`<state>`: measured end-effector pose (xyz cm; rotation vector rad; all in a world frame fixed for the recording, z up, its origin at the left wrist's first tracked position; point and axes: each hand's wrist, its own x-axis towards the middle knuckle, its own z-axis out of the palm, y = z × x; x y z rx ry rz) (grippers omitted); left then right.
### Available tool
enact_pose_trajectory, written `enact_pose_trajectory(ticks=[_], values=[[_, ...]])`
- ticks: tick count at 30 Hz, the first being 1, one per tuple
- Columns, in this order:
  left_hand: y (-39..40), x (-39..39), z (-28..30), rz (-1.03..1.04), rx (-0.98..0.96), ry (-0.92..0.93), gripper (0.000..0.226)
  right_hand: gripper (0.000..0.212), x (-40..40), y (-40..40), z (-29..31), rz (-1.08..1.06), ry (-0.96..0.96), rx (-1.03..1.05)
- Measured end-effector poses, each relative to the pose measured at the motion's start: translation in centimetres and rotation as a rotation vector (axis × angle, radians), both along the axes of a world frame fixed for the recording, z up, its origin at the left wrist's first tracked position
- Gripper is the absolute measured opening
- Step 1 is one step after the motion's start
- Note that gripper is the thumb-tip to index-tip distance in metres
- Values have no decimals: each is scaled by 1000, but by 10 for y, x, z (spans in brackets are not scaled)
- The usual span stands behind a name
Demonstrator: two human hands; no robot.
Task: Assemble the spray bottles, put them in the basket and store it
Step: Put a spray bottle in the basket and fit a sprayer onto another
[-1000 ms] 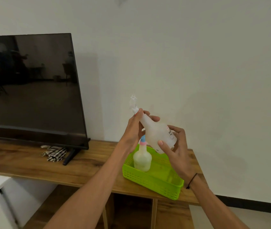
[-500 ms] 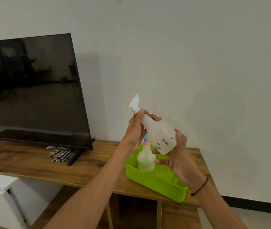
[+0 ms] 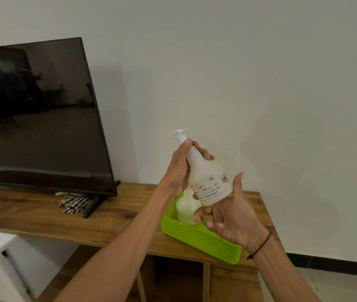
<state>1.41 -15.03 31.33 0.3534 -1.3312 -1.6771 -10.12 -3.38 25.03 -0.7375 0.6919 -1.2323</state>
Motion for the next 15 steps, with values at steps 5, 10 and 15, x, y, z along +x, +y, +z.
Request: enact_pose_trajectory(ticks=[5,10,15], values=[[-3,-6,4,110,13,67,31,94,15,-9,-8,-733,435,-399],[-1,-6,3,56,-12,27,34,87,24,-5,-5,-693,367,-345],[-4,-2,-2,43,-3,24,35,111,0,5,11,-178,-97,-53]])
